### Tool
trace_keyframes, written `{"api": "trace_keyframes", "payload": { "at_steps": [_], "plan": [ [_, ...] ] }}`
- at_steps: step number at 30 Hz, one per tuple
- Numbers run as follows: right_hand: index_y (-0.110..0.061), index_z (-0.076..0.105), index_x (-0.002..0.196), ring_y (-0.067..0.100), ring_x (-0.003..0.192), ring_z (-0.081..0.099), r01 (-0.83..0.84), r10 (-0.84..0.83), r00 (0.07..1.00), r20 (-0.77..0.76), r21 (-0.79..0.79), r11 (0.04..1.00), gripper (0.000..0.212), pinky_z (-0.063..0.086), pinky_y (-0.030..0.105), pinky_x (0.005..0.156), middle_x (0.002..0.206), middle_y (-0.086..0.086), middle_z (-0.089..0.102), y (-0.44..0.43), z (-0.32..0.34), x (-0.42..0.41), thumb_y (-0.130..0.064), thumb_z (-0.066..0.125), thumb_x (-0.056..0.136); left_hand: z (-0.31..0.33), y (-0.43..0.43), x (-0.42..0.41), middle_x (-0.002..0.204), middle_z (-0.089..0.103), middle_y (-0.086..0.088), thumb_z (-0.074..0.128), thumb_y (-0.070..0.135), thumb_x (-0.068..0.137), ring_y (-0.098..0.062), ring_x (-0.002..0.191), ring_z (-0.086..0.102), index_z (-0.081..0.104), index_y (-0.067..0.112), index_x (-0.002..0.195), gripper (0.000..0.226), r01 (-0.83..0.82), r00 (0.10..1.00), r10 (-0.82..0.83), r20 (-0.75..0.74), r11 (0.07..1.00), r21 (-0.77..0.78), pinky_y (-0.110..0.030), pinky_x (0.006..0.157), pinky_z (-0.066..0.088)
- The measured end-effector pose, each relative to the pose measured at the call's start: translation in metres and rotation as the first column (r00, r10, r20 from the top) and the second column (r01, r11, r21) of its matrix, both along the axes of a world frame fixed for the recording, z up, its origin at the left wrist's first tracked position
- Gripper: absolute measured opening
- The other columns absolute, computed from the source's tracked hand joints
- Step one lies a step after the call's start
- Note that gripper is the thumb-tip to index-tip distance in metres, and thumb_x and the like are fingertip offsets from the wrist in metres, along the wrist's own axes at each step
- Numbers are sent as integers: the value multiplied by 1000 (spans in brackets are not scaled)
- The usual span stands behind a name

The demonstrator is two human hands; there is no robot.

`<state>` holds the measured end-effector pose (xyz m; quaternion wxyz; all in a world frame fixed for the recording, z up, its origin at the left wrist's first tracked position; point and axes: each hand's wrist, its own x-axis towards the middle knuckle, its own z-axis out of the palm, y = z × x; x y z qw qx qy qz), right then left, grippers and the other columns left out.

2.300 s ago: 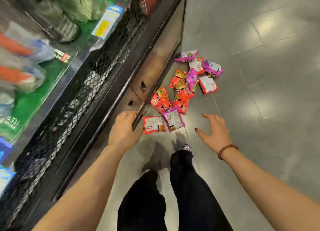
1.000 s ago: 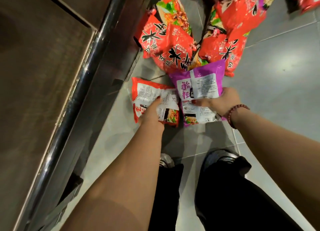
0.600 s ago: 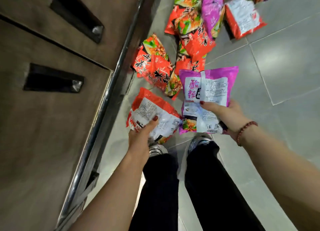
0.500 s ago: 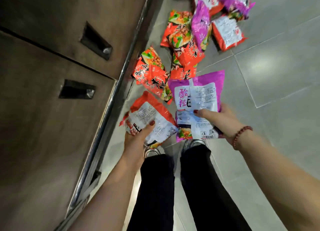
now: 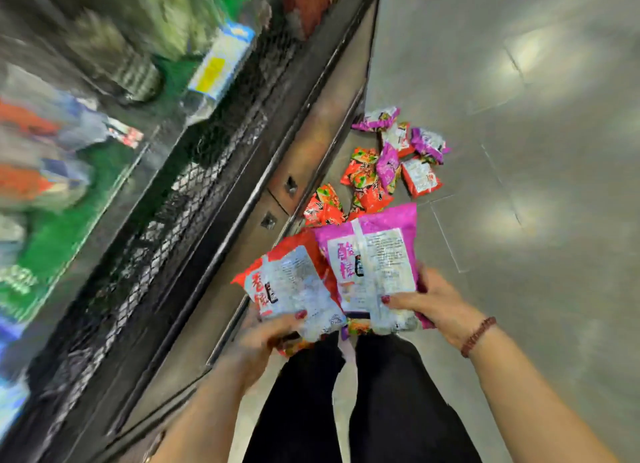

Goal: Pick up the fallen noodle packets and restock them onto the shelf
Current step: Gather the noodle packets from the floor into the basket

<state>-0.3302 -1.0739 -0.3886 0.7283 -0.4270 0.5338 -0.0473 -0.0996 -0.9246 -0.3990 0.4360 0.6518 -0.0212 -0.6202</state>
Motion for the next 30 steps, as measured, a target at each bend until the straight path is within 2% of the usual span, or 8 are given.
{"api": "trace_keyframes", "payload": {
  "at_steps": [5, 9, 13, 16, 19, 22, 25, 30],
  "plan": [
    [-7, 62, 105, 8, 70, 71, -30, 29, 996, 84, 17, 999, 45, 51, 17, 50, 83, -2, 76, 9, 47, -5, 8, 80, 66, 62, 22, -13, 85, 74, -5, 87, 10, 31, -15, 72, 71, 50, -1, 127, 104, 40, 999, -38, 32, 995, -92, -22, 59, 54],
    [-10, 58, 116, 23, 94, 71, -190, 180, 966, 184, 37, 981, 49, 59, 31, 70, 103, 5, 74, -3, 79, -4, 0, 73, 71, 107, 43, -35, 119, 70, -6, 79, -5, 52, -27, 108, 67, 48, 22, 134, 91, -140, 980, 159, 119, 978, -155, -39, 87, 56],
    [-12, 58, 118, 24, 99, 70, -404, 394, 887, 241, -8, 915, 56, 58, 31, 73, 111, 6, 72, -11, 105, 8, -12, 75, 65, 136, 74, -71, 116, 71, -7, 96, 23, 42, -28, 104, 69, 55, 23, 127, 95, -354, 901, 396, 177, 907, -229, -33, 78, 58],
    [-11, 61, 118, 22, 98, 70, -522, 525, 815, 244, -83, 849, 68, 58, 31, 75, 108, 3, 73, -2, 117, 23, -33, 85, 58, 146, 103, -105, 113, 72, -4, 88, 23, 61, -24, 102, 70, 56, 26, 123, 70, -579, 740, 632, 231, 773, -259, -28, 75, 58],
    [-19, 63, 116, 18, 99, 70, -649, 666, 705, 245, -155, 745, 78, 58, 34, 82, 108, -3, 73, 26, 126, 42, -52, 88, 50, 148, 139, -137, 123, 67, 11, 84, 27, 73, -14, 113, 65, 35, 41, 143, 86, -723, 555, 772, 308, 632, -279, -33, 91, 55],
    [-23, 62, 110, 9, 95, 70, -792, 814, 518, 261, -214, 572, 46, 56, 25, 77, 101, -12, 74, 64, 128, 56, -27, 83, 68, 159, 172, -173, 127, 57, 30, 81, 44, 61, 1, 116, 58, 7, 63, 141, 110, -796, 417, 830, 370, 531, -293, -24, 92, 52],
    [-22, 59, 112, 5, 94, 69, -883, 902, 323, 286, -251, 395, 49, 54, 19, 72, 99, -17, 73, 109, 132, 66, -5, 73, 68, 168, 206, -208, 121, 58, 37, 88, 45, 58, 9, 112, 58, 4, 76, 125, 112, -858, 288, 837, 466, 441, -262, -24, 92, 51],
    [-21, 57, 118, 12, 103, 68, -953, 943, 47, 329, -267, 141, 57, 55, 23, 77, 110, -10, 72, 199, 144, 76, -3, 74, 67, 171, 276, -259, 122, 60, 28, 93, 21, 59, 6, 108, 61, 10, 50, 148, 125, -918, 21, 883, 469, 203, -341, -16, 78, 54]
  ]
}}
